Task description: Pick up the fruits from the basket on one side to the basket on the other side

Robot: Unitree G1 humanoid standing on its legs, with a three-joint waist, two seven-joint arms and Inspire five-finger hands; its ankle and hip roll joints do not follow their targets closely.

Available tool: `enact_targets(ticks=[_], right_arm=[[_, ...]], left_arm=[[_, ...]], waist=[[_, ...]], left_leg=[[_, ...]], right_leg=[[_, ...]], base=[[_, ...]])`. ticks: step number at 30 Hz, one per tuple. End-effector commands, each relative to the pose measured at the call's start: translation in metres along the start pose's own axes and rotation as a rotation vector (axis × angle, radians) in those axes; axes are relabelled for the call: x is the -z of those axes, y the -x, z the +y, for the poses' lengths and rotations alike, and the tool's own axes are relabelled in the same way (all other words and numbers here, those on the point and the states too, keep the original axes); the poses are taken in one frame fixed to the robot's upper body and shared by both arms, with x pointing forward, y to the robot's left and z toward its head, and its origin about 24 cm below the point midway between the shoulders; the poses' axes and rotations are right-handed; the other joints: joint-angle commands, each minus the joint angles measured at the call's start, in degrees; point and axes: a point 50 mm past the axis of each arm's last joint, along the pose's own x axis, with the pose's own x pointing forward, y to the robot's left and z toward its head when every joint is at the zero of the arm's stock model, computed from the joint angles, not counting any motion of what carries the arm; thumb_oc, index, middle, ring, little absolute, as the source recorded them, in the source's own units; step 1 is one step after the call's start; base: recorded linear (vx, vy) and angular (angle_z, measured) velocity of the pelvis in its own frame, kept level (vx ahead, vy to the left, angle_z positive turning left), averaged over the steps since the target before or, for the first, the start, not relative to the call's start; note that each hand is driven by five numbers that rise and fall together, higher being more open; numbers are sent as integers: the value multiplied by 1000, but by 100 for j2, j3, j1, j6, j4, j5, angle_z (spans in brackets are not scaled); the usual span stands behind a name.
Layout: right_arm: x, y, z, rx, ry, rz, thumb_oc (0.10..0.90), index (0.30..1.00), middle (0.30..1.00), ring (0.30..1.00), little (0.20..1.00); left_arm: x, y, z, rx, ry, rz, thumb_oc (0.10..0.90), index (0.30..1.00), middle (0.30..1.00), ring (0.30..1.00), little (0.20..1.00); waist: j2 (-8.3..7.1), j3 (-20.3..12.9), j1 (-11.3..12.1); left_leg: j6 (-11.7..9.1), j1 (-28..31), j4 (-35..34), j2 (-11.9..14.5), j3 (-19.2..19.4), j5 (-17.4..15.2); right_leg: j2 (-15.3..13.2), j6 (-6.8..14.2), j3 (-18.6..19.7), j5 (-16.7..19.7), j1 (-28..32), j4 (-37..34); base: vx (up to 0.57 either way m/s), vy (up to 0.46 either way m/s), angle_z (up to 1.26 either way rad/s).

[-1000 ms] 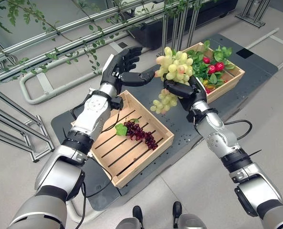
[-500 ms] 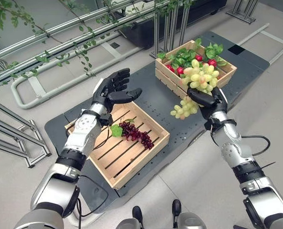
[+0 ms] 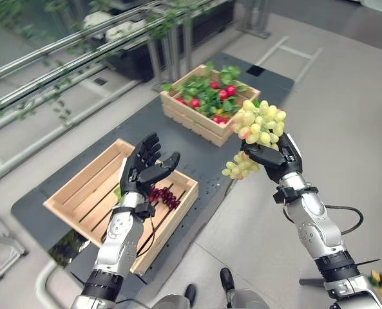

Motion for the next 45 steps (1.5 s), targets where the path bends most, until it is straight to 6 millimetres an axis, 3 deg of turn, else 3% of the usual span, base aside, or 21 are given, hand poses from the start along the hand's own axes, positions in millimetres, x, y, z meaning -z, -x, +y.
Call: enact_targets(ticks=[1,3,5,6,8,11,16,17,18,20,22,27,31,32,34,36,42,44,45], right_arm=[[-59,-7,16,-107,37,-326,400,300,300,300,300],[-57,-4,8,-93,28,-318,400,300,300,300,300],[-52,-4,7,-106,3,-294,400,300,300,300,300],[-50,-6,7,-139,-11,-268,400,300,300,300,300],[-45,-7,9,-186,-4,-238,400,300,300,300,300],[-42,-5,12,-196,-10,-237,400,300,300,300,300],[-26,-4,19,-227,-19,-193,400,300,300,300,300],[-21,-6,25,-244,3,-173,400,300,300,300,300],[-17,-8,25,-236,6,-151,400,300,300,300,300],[-18,-10,28,-223,-6,-132,400,300,300,300,300],[-21,-6,23,-216,19,-142,400,300,300,300,300],[-19,5,8,-195,62,-106,400,300,300,300,300],[-22,8,6,-273,99,-85,400,300,300,300,300],[-22,9,6,-294,110,-80,400,300,300,300,300],[-21,11,11,-344,115,-86,400,300,300,300,300],[-23,18,12,-325,104,-91,400,300,300,300,300],[-34,33,14,-383,95,-146,400,300,300,300,300],[-37,35,16,-414,48,-162,400,300,300,300,300],[-37,35,19,-441,40,-163,400,300,300,300,300]], left_arm=[[-65,-21,-19,85,-23,-353,800,900,900,900,900],[-69,-21,-21,94,-49,-376,800,900,900,900,900],[-70,-20,-17,68,-63,-377,800,900,900,900,900],[-74,-19,-10,43,-69,-373,800,900,900,900,900],[-80,-17,-1,28,-95,-382,800,900,900,900,900],[-77,-15,2,19,-96,-374,800,900,900,900,900],[-68,-12,9,-44,-59,-357,800,900,900,900,900],[-67,-14,6,-73,-37,-363,800,900,900,900,900],[-64,-14,5,-97,-29,-350,800,900,900,900,900],[-56,-16,-1,-107,36,-299,800,900,900,900,900],[-55,-16,-13,-59,-5,-301,800,900,900,900,900],[-43,-9,-26,41,-78,-256,800,900,900,900,900],[-32,-1,-15,4,-96,-201,800,900,900,900,900],[-29,1,-11,-9,-104,-187,800,900,900,900,900],[-26,2,-6,-11,-138,-165,800,900,900,900,900],[-19,-3,-8,1,-156,-131,800,900,900,900,900],[-3,-2,-12,14,-234,-71,800,900,900,900,900],[8,2,-5,-7,-228,-8,800,900,900,900,900],[14,6,0,-26,-234,17,800,900,900,900,900]], waist=[[370,-525,-291],[385,-462,-355],[406,-406,-331],[439,-334,-265],[528,-335,-129],[525,-427,-9],[337,-562,191],[245,-610,262],[229,-635,277],[219,-605,190],[170,-615,115],[110,-641,-1],[77,-590,61],[112,-588,83],[265,-658,39],[334,-672,-81],[368,-547,-363],[365,-541,-370],[372,-519,-334]], left_leg=[[-260,88,154,96,108,-622],[-252,130,141,82,236,-661],[-267,199,69,120,412,-640],[-276,319,-64,208,707,-577],[-247,297,-191,361,1049,-405],[-218,187,-103,411,1178,-412],[-217,-115,344,438,1437,-585],[-374,-224,485,536,1612,-631],[-436,-221,464,601,1710,-621],[-503,-171,337,685,1700,-499],[-600,-262,187,758,1747,-319],[-672,-315,240,724,1633,-290],[-609,-618,1506,443,992,-773],[-584,-623,1498,388,752,-776],[-470,-245,394,391,370,-551],[-454,-81,-45,409,399,-330],[-366,89,-431,399,662,-306],[-332,149,-524,402,864,-322],[-318,184,-524,437,1047,-331]], right_leg=[[91,-52,-315,129,194,-181],[80,-5,-390,273,56,-221],[38,56,-764,283,-37,-69],[-49,117,-1317,216,-95,408],[-200,5,-1866,-138,-83,1545],[-295,-155,-2132,-601,128,1954],[-404,-188,-2370,-952,700,1745],[-405,-255,-2546,-1055,1086,585],[-395,-241,-2608,-1013,1142,406],[-193,-263,-2281,-1018,1083,361],[-87,-360,-2287,-963,1099,152],[53,-505,-2176,-798,1088,-97],[-3,-540,-1695,-776,916,142],[31,-531,-1534,-799,851,252],[154,-498,-1347,-963,700,476],[140,-376,-1404,-810,608,478],[159,-155,-1100,-414,313,187],[134,-82,-1361,-385,221,375],[56,-11,-1685,-416,126,793]], base=[[-228,195,-68],[-157,126,-42],[-149,69,-56],[-251,69,-91],[-272,54,-112],[-165,-44,-99],[-112,-174,-74],[-111,-250,-88],[-140,-311,-106],[-107,-183,-78],[-156,-206,-30],[-99,-115,-3],[-90,39,-43],[-58,132,-87],[-48,192,-91],[-70,142,-76],[-98,121,-33],[-79,51,-34],[-98,19,-43]])
